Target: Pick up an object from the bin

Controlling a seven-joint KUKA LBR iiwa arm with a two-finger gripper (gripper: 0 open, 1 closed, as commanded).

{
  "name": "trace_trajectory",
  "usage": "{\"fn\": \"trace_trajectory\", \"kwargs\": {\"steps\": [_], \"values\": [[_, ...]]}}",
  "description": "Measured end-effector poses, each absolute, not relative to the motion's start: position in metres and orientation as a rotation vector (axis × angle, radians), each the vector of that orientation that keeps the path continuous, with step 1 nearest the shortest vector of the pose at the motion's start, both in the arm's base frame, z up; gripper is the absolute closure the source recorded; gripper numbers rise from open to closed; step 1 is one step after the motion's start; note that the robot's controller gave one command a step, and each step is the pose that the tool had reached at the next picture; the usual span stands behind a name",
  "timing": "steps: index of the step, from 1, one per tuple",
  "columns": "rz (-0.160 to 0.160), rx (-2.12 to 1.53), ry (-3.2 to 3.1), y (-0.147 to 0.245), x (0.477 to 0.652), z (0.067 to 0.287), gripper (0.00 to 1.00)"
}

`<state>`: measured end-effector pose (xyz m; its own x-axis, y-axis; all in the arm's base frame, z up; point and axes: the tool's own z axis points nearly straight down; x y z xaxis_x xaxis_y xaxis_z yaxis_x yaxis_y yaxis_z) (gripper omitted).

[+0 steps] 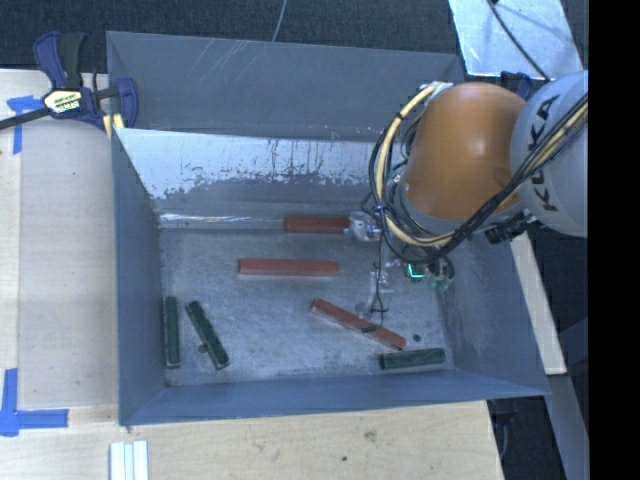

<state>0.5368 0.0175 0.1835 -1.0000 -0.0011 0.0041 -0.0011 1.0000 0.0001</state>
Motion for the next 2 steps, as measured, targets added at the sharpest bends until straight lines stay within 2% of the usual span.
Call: {"fn": "trace_trajectory", "kwargs": {"steps": [1, 2], "values": [[0.000, 0.001, -3.145, 0.017, 0.539, 0.187, 0.00], [0.001, 0.079, -3.150, -0.024, 0.516, 0.131, 0.00]]}}
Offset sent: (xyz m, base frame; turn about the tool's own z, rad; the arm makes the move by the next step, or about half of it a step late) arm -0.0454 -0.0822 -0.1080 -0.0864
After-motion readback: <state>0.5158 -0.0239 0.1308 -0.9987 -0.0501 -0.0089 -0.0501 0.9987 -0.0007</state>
